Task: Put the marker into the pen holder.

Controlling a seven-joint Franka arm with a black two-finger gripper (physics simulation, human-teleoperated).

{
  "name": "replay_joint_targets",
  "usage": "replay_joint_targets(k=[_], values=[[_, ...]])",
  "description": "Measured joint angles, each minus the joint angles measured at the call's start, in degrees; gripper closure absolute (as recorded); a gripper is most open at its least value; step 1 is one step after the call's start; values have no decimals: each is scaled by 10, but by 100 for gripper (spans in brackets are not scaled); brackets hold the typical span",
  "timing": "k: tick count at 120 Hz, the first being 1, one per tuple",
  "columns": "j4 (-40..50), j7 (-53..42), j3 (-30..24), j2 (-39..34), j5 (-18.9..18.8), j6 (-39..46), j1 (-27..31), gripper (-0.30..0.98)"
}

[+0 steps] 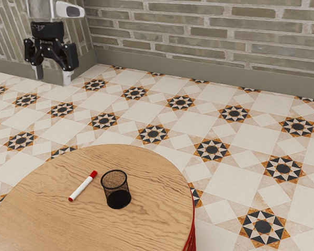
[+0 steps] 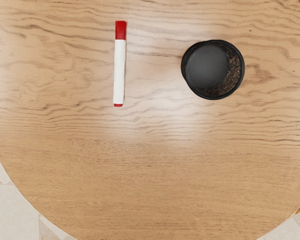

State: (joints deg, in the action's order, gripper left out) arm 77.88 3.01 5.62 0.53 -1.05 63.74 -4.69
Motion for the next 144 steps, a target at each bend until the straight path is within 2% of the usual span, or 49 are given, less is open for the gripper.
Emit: replay_joint_targets(k=[18, 32, 54, 62, 93, 107, 123, 144], values=[[51, 15, -8, -21, -7, 113, 12, 0], [168, 24, -3, -46, -9, 189, 14, 0], [424, 48, 0, -62, -9, 334, 20, 0], [474, 54, 1, -56, -9, 392, 21, 0], [541, 56, 1, 12, -7, 548, 23, 0], [543, 47, 1, 42, -7, 595, 26, 0], [535, 20, 1, 82, -8, 641, 55, 0], [503, -27, 2, 124, 1, 674, 74, 0]])
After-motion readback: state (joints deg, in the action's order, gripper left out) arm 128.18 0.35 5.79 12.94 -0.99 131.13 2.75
